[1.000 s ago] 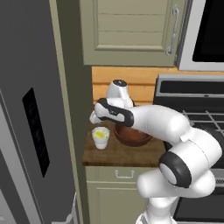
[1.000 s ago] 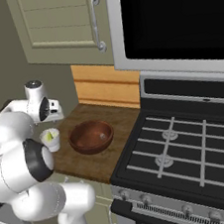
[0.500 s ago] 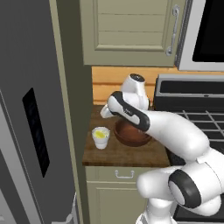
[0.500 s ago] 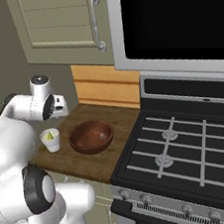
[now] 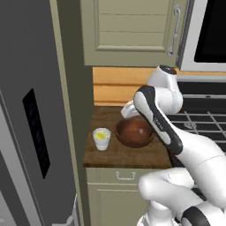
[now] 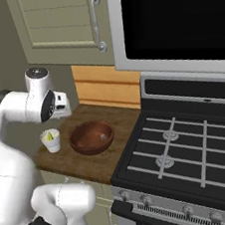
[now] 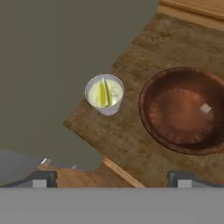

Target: Grab a lemon wedge from the fridge and one ice cube from the ice bowl, and put them in the glass of lemonade.

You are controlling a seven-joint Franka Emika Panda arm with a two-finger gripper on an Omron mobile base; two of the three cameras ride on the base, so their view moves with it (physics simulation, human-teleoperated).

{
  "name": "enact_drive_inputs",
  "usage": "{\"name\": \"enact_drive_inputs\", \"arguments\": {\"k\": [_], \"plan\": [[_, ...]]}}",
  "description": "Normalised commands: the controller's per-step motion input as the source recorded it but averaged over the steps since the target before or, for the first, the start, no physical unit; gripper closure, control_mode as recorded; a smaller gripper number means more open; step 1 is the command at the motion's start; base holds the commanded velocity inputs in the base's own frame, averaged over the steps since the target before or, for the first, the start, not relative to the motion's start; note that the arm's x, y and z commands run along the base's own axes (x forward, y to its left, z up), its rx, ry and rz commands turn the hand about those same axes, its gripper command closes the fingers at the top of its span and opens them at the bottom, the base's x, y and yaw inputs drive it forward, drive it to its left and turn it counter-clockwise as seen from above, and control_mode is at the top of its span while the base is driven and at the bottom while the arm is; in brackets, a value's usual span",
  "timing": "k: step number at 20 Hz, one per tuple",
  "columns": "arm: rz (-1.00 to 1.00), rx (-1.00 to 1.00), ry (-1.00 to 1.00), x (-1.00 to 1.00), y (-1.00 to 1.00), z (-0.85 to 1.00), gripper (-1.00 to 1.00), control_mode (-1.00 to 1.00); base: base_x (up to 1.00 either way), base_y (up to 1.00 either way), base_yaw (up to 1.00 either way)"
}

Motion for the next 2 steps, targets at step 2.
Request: {"name": "enact_drive_inputs", "arguments": {"k": [2], "plan": [[0.00, -0.07, 0.00, -0.88, -0.38, 0.41, -1.00, -1.00, 0.00, 0.00, 0.00]]}}
